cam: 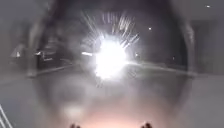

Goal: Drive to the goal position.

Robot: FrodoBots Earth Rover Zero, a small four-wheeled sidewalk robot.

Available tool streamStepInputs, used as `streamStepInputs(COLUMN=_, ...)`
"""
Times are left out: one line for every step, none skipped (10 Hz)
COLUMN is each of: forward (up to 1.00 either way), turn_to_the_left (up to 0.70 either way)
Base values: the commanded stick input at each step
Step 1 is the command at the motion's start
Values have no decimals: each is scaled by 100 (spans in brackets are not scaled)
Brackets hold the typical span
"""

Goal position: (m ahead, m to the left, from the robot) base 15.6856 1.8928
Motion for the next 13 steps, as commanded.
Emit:
streamStepInputs(forward=70, turn_to_the_left=0)
streamStepInputs(forward=70, turn_to_the_left=0)
streamStepInputs(forward=70, turn_to_the_left=0)
streamStepInputs(forward=70, turn_to_the_left=0)
streamStepInputs(forward=70, turn_to_the_left=0)
streamStepInputs(forward=70, turn_to_the_left=0)
streamStepInputs(forward=70, turn_to_the_left=0)
streamStepInputs(forward=70, turn_to_the_left=0)
streamStepInputs(forward=70, turn_to_the_left=0)
streamStepInputs(forward=70, turn_to_the_left=0)
streamStepInputs(forward=70, turn_to_the_left=0)
streamStepInputs(forward=70, turn_to_the_left=0)
streamStepInputs(forward=70, turn_to_the_left=0)
